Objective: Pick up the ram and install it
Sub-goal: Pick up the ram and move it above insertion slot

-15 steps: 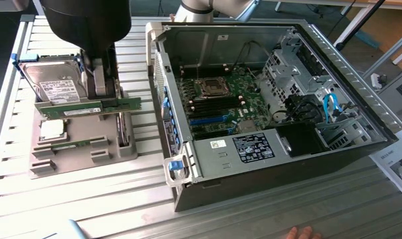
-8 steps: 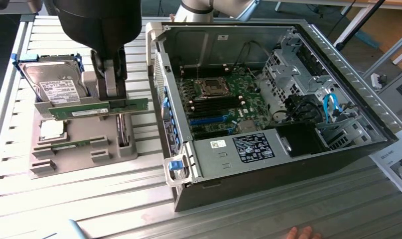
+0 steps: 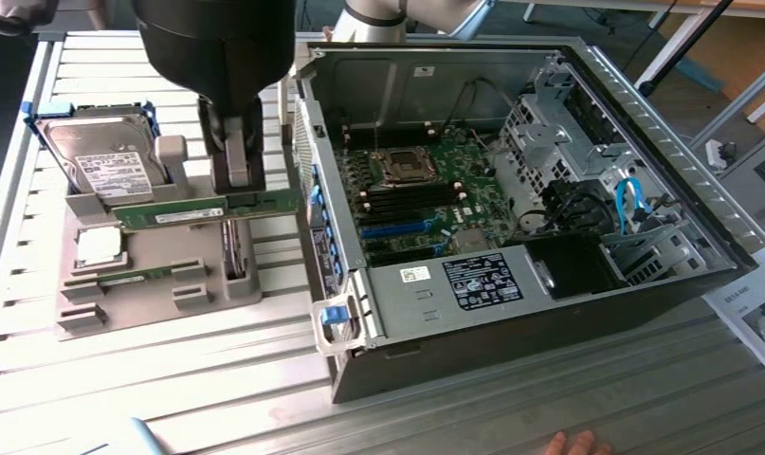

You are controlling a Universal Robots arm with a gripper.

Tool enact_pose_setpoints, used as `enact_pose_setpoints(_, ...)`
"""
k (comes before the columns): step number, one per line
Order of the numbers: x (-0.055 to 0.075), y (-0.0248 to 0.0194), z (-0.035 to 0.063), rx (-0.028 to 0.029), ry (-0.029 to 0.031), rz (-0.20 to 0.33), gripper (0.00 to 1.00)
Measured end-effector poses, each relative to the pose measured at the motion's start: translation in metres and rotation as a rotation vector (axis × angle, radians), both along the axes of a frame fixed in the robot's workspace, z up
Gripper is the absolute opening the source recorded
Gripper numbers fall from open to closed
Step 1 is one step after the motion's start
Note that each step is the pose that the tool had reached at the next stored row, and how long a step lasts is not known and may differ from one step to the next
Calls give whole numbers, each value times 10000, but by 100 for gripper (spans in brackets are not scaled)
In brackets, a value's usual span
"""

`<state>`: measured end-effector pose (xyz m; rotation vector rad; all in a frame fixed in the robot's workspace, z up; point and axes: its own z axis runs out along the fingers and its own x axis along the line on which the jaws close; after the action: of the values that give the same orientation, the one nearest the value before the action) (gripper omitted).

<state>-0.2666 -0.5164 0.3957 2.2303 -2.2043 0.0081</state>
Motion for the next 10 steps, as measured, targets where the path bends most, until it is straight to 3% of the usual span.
enact_pose_setpoints(10, 184, -40, 0, 0, 1, 0, 12)
